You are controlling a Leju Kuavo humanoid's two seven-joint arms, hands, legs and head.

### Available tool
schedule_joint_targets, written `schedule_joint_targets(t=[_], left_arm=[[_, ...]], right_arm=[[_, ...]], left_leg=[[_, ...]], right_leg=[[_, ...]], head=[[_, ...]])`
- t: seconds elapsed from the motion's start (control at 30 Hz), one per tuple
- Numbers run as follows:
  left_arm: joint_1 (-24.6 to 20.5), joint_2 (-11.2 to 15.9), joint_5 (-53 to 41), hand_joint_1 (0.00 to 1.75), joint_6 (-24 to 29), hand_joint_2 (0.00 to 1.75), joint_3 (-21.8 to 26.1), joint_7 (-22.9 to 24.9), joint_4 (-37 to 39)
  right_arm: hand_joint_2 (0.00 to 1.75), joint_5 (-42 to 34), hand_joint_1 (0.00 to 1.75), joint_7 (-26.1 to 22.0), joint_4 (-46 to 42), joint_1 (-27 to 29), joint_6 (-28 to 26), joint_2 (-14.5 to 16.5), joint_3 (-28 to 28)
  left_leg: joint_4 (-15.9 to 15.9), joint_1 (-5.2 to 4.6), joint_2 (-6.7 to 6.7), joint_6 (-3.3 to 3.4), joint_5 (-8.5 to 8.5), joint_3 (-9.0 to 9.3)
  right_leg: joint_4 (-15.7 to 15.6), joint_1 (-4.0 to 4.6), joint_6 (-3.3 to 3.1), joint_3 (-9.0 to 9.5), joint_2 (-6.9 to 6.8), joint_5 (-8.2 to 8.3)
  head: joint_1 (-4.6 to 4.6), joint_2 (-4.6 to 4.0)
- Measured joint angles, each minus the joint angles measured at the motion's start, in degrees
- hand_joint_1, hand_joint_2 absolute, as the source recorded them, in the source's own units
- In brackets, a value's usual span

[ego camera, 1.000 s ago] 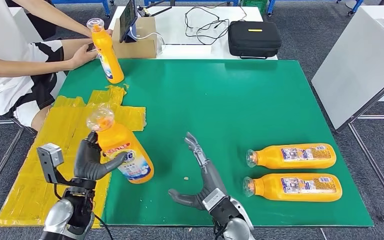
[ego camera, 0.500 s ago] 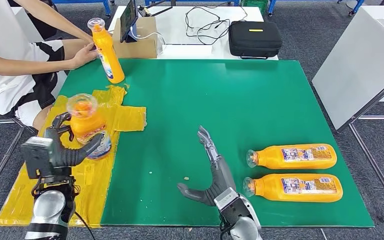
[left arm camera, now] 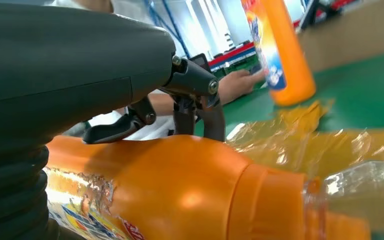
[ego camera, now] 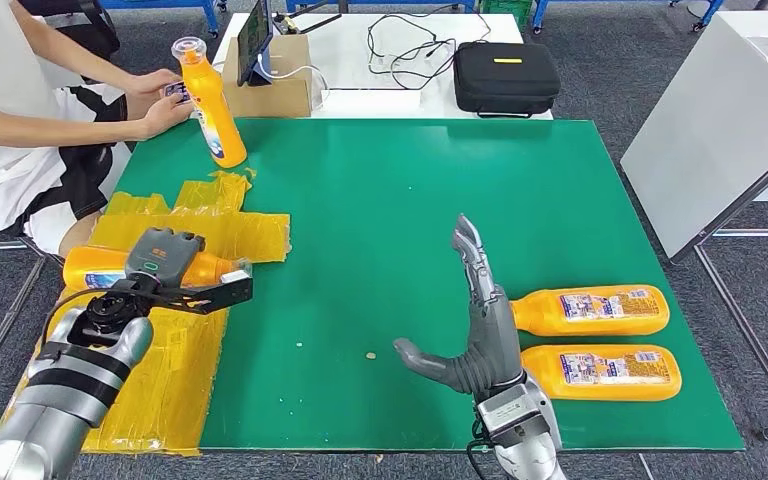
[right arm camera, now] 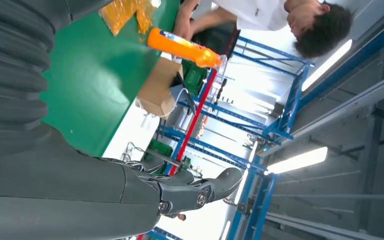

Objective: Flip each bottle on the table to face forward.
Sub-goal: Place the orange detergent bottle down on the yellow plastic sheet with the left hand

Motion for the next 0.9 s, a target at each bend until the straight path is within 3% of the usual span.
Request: schedule_joint_targets(t=[0.13,0.17,0.27,0.3,0.43,0.77,0.9], left_arm=[[-3.6,1.0,0.7,1.71,-1.5,1.75,-2.4,-0.4,6.3],[-4.2,1.1,1.2,1.57,-1.7,1.75,-2.7,-0.5,7.6],[-5.6,1.1,3.1,0.29,-0.5,1.75,-3.4,-0.3,10.9],[-5.8,1.0,3.7,0.0,0.4,1.75,-3.5,0.0,11.7],[-6.4,0.9,6.4,0.0,2.8,1.75,-3.4,0.6,13.5],[-6.5,0.5,9.8,0.0,2.9,1.75,-2.6,0.4,14.8],[-5.9,-0.2,10.5,0.0,6.7,1.75,-1.1,1.7,14.2]], right_arm=[[1.75,0.0,0.0,-0.3,-0.3,0.0,-0.4,-0.1,-0.3],[1.75,-0.1,0.0,-0.3,-0.3,0.0,-0.5,-0.1,-0.3],[1.75,-0.2,0.0,-0.4,-0.3,0.0,-0.7,-0.1,-0.3],[1.75,-0.2,0.0,-0.5,-0.3,0.0,-0.8,-0.1,-0.3],[1.75,-0.5,0.0,-0.5,-0.3,0.0,-0.8,-0.1,-0.3],[1.75,-0.5,0.0,-0.1,-0.3,0.0,-0.6,-0.1,-0.5],[1.75,-0.3,0.0,0.7,-0.3,0.0,-0.3,0.0,-0.5]], left_leg=[[0.0,0.0,-0.02,0.0,0.0,-0.02],[0.0,0.0,-0.03,0.0,0.0,-0.03],[0.0,-0.01,-0.01,0.0,0.0,-0.04],[0.0,-0.01,-0.01,0.0,0.0,-0.04],[0.0,-0.01,-0.02,0.0,0.0,-0.04],[0.0,-0.01,-0.02,0.0,0.0,-0.04],[0.0,-0.01,-0.02,0.0,0.0,-0.04]], right_leg=[[0.0,-0.01,0.0,-0.01,0.0,0.0],[0.0,-0.01,0.0,-0.01,0.0,0.0],[0.0,-0.02,0.0,-0.03,0.0,0.0],[0.0,-0.02,0.0,-0.03,0.0,0.0],[0.0,-0.02,0.0,-0.03,0.0,0.0],[0.0,-0.01,0.0,-0.03,0.0,0.0],[0.0,-0.02,0.0,-0.03,0.0,0.0]], head=[[0.01,0.0],[0.02,0.0],[0.02,0.0],[0.02,0.0],[0.01,0.0],[0.01,0.0],[0.02,0.0]])
